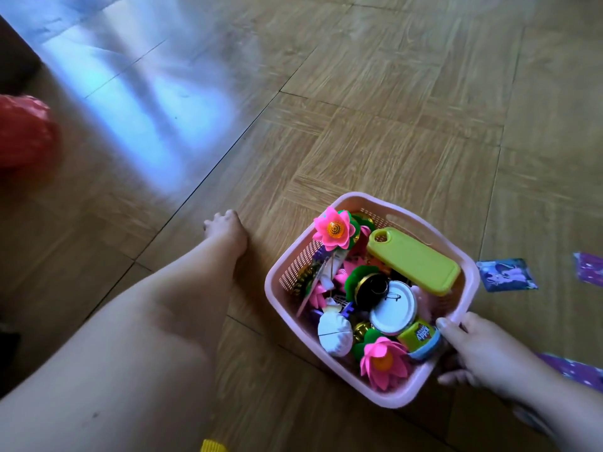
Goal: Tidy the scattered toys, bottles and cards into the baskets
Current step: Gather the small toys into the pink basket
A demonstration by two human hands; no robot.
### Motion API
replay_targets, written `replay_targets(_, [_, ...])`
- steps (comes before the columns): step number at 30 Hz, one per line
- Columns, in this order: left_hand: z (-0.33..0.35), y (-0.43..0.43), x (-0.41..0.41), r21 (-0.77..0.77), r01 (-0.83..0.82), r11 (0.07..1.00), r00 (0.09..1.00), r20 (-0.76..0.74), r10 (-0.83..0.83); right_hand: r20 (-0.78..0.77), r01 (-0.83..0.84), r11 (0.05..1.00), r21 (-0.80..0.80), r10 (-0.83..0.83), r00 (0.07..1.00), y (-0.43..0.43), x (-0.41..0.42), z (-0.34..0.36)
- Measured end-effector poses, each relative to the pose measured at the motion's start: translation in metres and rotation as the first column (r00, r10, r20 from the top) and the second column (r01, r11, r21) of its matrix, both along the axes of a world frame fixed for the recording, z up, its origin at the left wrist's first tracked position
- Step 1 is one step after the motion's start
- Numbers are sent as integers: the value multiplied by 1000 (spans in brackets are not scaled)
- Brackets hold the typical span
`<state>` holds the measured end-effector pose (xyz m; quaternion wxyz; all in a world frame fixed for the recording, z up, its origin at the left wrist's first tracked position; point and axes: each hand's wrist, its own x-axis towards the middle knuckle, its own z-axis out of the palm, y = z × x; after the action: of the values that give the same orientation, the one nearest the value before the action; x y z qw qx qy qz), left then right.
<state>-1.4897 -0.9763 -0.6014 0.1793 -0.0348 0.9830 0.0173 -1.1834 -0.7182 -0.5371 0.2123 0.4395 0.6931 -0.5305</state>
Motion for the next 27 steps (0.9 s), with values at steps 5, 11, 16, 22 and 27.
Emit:
replay_targets(5, [38, 31, 46, 645, -55, 762, 899, -300, 319, -12, -15, 999, 30, 16, 1000, -1, 1, 3])
replay_targets(11, [81, 48, 151, 795, 380, 472, 918, -386, -89, -44, -26, 997, 75, 29, 999, -4, 4, 2])
replay_targets(16, [63, 20, 211, 817, 126, 562, 866, -367, 339, -110, 132, 991, -28, -134, 985, -22, 22, -2])
replay_targets(22, [33, -34, 294, 249, -198, 948, 979, 88, 182, -64, -273, 946, 173, 288, 956, -43, 69, -1])
replay_targets(27, [24, -65, 333, 165, -272, 948, 956, 157, 247, 45, -528, 828, 191, 530, 847, -39, 112, -13])
